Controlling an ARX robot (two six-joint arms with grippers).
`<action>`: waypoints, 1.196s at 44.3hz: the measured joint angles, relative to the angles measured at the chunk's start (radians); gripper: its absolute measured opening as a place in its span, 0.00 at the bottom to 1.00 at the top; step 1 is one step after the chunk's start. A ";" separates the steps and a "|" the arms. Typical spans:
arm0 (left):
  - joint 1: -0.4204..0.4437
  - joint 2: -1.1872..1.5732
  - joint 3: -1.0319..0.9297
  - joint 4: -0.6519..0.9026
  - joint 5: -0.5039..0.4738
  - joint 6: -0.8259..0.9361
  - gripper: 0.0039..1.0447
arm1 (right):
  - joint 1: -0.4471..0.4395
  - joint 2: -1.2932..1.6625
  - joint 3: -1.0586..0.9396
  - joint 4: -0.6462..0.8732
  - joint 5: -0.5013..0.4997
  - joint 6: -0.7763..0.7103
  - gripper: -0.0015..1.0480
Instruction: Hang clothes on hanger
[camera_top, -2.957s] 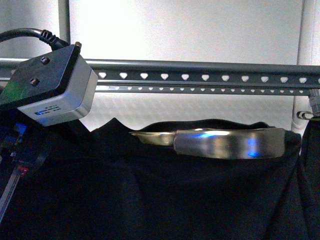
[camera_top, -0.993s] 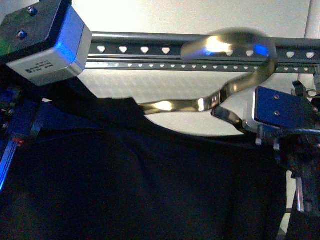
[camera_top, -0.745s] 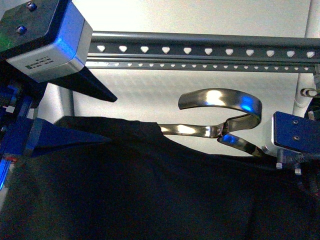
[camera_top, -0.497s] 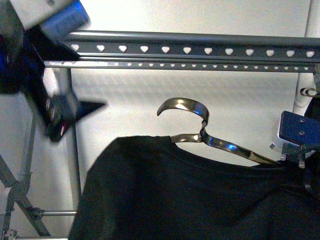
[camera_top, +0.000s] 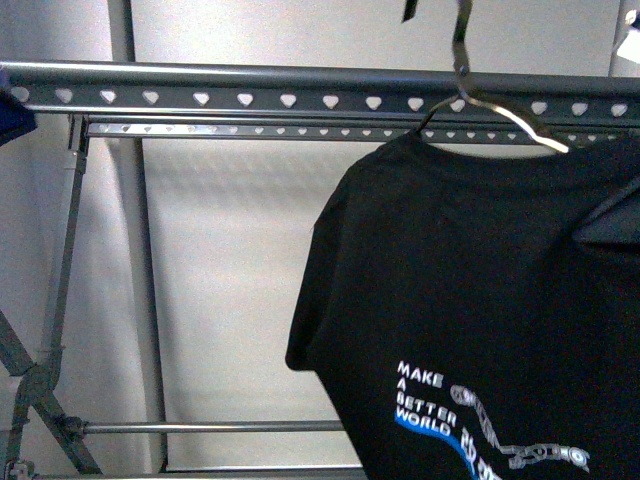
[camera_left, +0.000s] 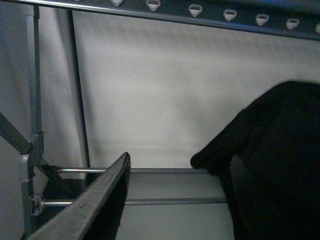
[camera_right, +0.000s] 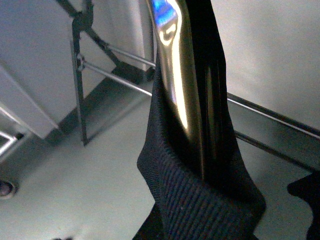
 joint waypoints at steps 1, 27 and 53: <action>-0.001 -0.017 -0.030 0.015 0.000 0.008 0.56 | -0.003 0.007 0.022 -0.008 0.000 0.030 0.03; 0.004 -0.353 -0.579 0.184 -0.005 0.068 0.03 | 0.082 0.367 0.488 -0.077 0.160 0.515 0.03; 0.004 -0.675 -0.742 0.033 -0.006 0.068 0.03 | 0.081 0.613 0.811 -0.161 0.333 0.685 0.03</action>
